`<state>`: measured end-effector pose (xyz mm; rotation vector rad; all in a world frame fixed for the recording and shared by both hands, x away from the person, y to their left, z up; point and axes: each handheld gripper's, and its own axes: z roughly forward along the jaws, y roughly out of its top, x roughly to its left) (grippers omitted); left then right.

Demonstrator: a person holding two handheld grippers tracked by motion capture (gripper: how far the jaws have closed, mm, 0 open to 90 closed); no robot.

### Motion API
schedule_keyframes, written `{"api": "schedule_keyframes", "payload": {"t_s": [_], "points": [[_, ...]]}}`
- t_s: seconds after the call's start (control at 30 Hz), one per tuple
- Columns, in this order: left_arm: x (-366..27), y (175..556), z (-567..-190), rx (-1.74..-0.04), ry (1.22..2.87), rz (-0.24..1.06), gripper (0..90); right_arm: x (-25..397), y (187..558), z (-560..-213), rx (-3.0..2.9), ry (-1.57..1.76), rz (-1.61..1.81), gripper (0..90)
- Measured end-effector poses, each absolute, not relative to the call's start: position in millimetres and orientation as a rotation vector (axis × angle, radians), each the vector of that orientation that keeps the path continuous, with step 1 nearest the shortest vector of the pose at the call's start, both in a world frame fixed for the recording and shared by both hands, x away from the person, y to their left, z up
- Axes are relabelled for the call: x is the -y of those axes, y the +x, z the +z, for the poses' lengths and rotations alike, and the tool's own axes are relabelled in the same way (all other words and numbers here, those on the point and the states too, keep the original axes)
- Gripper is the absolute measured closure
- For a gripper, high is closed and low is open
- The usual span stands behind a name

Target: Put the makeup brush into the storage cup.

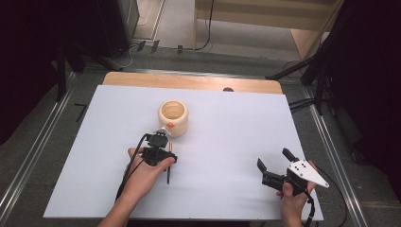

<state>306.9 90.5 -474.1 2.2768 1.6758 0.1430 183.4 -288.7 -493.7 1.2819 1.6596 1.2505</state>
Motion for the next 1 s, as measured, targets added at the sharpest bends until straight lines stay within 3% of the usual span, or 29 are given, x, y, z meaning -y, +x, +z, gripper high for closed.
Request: {"api": "schedule_keyframes", "payload": {"t_s": [0.47, 1.0], "points": [[-89.0, 306.3, -474.1, -1.701, 2.288, 0.173, 58.0, 288.5, 183.8, -494.1, -1.660, 1.288, 1.246, 3.0], [-85.1, 307.0, -474.5, -1.652, 2.379, 0.218, 61.7, 288.1, 184.5, -494.6, -1.661, 1.295, 1.242, 3.3]]}}
